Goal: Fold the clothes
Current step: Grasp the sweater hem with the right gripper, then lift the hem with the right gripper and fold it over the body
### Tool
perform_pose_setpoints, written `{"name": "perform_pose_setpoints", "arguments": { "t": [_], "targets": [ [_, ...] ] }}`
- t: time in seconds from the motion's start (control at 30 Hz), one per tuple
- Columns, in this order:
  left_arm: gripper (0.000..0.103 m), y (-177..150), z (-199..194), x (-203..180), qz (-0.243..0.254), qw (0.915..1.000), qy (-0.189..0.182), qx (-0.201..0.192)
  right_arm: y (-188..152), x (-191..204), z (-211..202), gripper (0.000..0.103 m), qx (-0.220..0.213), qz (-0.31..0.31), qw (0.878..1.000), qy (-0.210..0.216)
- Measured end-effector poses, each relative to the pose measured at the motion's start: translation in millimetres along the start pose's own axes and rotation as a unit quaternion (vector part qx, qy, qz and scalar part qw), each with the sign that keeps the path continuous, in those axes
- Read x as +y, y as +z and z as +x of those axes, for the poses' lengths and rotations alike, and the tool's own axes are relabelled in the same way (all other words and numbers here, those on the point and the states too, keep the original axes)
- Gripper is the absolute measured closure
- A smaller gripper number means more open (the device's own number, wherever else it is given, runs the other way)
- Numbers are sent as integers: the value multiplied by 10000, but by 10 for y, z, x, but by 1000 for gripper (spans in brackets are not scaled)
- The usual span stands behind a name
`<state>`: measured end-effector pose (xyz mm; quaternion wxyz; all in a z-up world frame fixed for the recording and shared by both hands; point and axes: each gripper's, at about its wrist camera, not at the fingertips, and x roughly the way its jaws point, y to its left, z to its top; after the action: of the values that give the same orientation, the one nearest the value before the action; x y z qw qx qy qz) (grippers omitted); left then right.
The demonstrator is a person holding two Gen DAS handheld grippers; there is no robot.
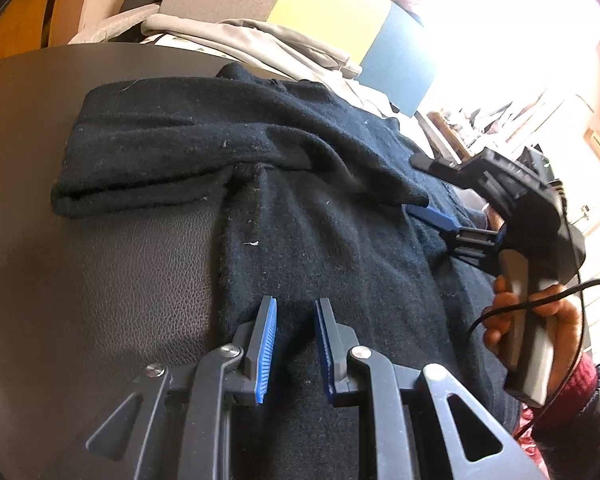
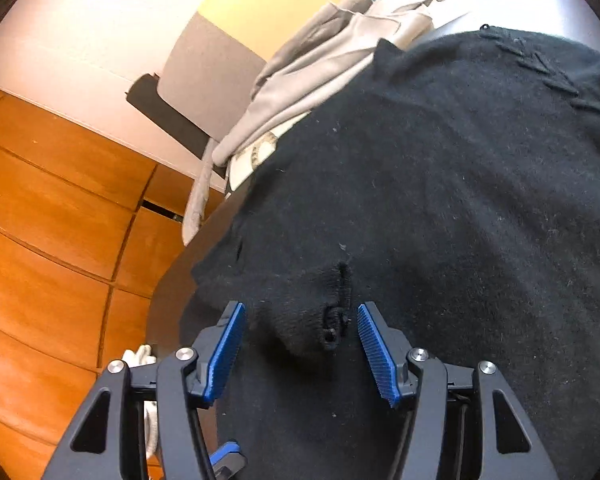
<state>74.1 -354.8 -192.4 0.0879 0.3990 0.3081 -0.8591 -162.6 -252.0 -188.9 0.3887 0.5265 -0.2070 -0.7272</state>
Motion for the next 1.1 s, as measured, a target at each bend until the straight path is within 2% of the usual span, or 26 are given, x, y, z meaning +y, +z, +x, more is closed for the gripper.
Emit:
{"name": "perform_pose_setpoints", "arguments": {
  "t": [0.07, 0.13, 0.2, 0.23, 0.3, 0.47, 0.53, 0.6, 0.63, 0.67, 0.73, 0.77, 0.83, 0.87, 1.1],
  "targets": [
    [84, -8, -6, 12, -9, 10000, -21, -11, 0, 4, -17, 43, -42, -120, 9999, -5],
    [84, -19, -11, 17, -19, 10000, -32, -30, -24, 23, -41, 51, -41, -351, 9994, -54],
    [84, -26, -16, 15, -21, 10000, -23, -38, -67, 59, -38, 66, -10, -574, 9983, -127],
    [84, -29, -19, 13, -20, 10000, -12, -39, -75, 63, -34, 70, 18, -632, 9978, -174],
    [84, -35, -23, 12, -32, 10000, -2, -43, -91, 91, -9, 94, 49, -816, 9958, -412],
    [84, -45, -33, 12, -22, 10000, 21, -57, -55, 125, -59, 95, 18, -920, 9948, -440],
    [84, -46, -33, -4, -12, 10000, 38, -65, -19, 49, -41, 89, 125, -571, 9981, -175],
    [84, -50, -38, -10, -10, 10000, 50, -65, 2, -38, -13, 67, 159, -225, 9996, -74],
    [84, -53, -41, -13, -9, 10000, 55, -65, 8, -77, -15, 61, 120, -88, 9999, -21],
    [84, -55, -44, -16, -7, 10000, 60, -65, 18, -105, -9, 57, 52, 46, 10000, 57],
    [84, -61, -48, -16, 2, 10000, 61, -67, 36, -131, -4, 57, -72, 216, 9997, 119],
    [84, -64, -49, -17, 6, 10000, 63, -70, 42, -109, 3, 58, -89, 142, 9998, 46],
    [84, -72, -47, -20, 14, 9999, 69, -74, 45, -25, 30, 77, -51, -139, 9997, -192],
    [84, -76, -48, -21, 13, 9999, 71, -76, 47, 23, 49, 96, -9, -283, 9991, -330],
    [84, -80, -84, -33, -117, 9999, 101, -67, 226, 590, -163, 97, -160, -1427, 9878, -602]
  ]
}}
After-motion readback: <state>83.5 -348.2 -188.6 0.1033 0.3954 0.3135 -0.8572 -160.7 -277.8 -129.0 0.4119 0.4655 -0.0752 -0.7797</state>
